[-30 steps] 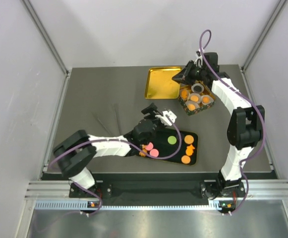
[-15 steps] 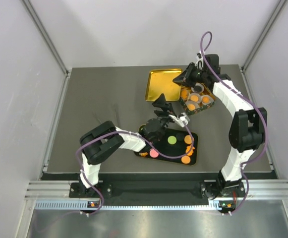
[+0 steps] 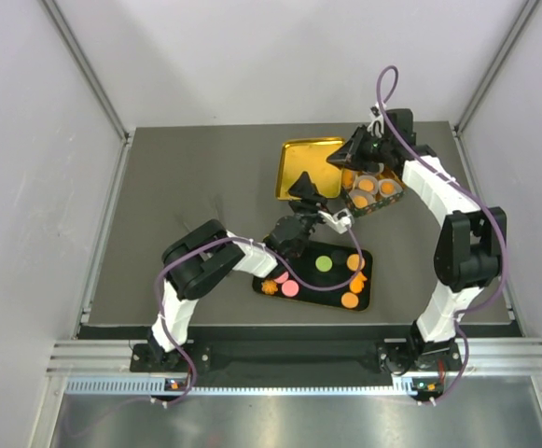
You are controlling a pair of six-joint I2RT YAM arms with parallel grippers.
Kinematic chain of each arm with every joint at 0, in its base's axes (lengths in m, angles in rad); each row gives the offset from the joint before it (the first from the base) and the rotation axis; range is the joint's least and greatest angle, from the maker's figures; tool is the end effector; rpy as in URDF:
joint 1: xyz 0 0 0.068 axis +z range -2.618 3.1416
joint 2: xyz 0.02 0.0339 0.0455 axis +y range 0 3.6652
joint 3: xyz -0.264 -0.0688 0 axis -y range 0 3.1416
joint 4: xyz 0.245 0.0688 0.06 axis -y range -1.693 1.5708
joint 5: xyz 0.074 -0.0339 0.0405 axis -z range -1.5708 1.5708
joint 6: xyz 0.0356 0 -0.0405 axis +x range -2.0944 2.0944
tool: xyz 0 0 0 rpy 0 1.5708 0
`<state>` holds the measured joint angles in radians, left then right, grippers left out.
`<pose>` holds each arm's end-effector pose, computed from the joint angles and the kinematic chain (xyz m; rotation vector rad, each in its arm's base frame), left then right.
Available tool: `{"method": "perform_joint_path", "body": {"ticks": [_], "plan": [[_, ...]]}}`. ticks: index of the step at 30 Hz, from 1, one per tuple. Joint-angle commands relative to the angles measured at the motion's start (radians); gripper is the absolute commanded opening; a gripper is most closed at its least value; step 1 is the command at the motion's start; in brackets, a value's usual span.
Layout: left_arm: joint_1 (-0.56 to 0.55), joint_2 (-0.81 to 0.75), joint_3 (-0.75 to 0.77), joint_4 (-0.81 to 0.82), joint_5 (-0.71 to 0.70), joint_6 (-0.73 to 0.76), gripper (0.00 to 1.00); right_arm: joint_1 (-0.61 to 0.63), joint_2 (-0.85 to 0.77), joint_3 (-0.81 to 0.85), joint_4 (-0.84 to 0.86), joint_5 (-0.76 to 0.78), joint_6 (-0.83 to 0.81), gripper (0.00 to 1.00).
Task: Pack the cookies
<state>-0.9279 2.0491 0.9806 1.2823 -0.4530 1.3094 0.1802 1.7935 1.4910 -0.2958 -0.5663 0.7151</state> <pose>0.2617 -0.3233 0.1845 1.0479 0.9389 0.6243 0.4059 0.0934 0.2967 0.2616 2.2676 1.1079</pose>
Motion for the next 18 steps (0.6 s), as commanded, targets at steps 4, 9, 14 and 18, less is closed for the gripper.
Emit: {"method": "perform_joint_path", "body": {"ticks": [4, 9, 14, 18], "plan": [[0.008, 0.029, 0.075, 0.226, 0.051, 0.053, 0.48, 0.001, -0.08, -0.035, 0.026, -0.003, -0.02, 0.0], [0.009, 0.028, 0.093, 0.255, 0.048, 0.053, 0.35, 0.002, -0.092, -0.052, 0.026, 0.0, -0.025, 0.0], [0.008, -0.015, 0.105, 0.21, 0.022, -0.031, 0.0, 0.001, -0.098, -0.058, 0.032, 0.005, -0.031, 0.08], [0.006, -0.075, 0.102, 0.109, 0.017, -0.131, 0.0, 0.002, -0.106, -0.052, 0.03, 0.016, -0.039, 0.35]]}}
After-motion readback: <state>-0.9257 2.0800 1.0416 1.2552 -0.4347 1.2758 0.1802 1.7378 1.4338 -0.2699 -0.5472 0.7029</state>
